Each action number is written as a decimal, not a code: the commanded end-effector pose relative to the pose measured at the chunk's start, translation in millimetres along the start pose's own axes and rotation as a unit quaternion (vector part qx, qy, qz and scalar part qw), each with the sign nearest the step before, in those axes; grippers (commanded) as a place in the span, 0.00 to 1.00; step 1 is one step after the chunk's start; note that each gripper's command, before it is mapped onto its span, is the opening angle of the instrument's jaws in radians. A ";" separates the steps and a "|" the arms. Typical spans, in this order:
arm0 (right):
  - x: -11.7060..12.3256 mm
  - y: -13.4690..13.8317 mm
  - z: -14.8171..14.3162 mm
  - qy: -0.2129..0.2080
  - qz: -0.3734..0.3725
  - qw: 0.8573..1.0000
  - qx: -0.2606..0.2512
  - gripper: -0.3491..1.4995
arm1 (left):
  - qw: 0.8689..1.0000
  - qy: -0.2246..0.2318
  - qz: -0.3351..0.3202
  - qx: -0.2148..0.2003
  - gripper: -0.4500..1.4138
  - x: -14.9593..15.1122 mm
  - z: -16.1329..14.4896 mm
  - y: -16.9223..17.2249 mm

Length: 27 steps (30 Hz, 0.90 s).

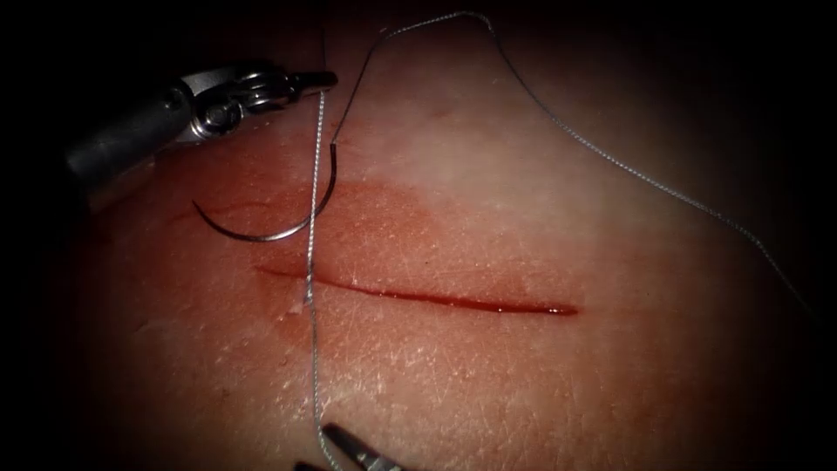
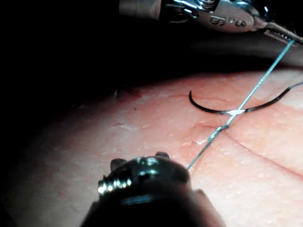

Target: Wound Closure

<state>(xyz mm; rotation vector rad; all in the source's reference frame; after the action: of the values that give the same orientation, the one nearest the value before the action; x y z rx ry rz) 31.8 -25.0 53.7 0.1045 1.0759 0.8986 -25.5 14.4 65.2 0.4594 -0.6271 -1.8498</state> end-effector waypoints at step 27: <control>8.9 14.3 4.3 0.085 0.310 0.931 0.170 0.00 | 0.959 0.053 0.075 0.266 0.00 4.9 -5.6 -0.8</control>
<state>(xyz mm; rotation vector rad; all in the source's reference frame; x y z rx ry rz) 28.1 -9.5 57.0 0.7065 1.3792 1.2986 -24.2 7.6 60.9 0.8337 -1.0526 -1.4936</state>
